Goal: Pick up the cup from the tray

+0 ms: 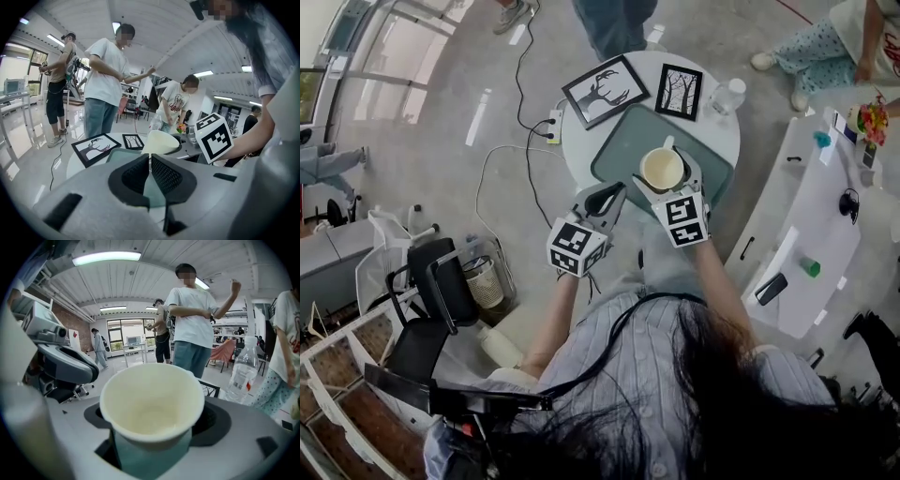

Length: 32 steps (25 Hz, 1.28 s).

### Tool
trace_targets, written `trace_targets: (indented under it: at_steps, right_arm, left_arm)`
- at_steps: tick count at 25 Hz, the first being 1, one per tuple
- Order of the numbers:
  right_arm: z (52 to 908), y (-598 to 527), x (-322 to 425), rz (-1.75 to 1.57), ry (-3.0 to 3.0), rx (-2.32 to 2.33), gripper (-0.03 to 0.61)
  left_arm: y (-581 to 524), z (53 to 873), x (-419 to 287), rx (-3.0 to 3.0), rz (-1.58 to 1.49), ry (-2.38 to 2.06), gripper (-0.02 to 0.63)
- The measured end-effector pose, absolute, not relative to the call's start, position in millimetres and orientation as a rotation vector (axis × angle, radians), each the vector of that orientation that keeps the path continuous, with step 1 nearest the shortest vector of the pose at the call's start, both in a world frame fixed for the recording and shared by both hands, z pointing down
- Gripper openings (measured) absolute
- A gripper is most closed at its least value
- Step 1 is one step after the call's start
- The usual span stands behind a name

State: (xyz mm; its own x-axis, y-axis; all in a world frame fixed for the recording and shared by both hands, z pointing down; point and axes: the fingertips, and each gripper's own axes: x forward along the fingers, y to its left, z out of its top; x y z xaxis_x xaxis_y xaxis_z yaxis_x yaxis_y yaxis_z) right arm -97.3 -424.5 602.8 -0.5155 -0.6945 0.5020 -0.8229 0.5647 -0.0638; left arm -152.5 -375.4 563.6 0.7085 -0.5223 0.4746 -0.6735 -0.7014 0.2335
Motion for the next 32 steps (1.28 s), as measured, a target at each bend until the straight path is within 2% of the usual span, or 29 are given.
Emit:
trace_targets:
  at_steps: [14,32]
  right_arm:
    - [550.9,-355.3,-108.3,0.379,-2.439,1.228,0.433]
    - [518.6,-237.2,-85.5,0.351,-2.432,1.264,0.433]
  left_arm:
    - [-311.5,519.0,-192.6,2.557,0.451,-1.109,0.017]
    - [-190.4,511.5,-173.1,2.558,0.355,-1.105,0.017]
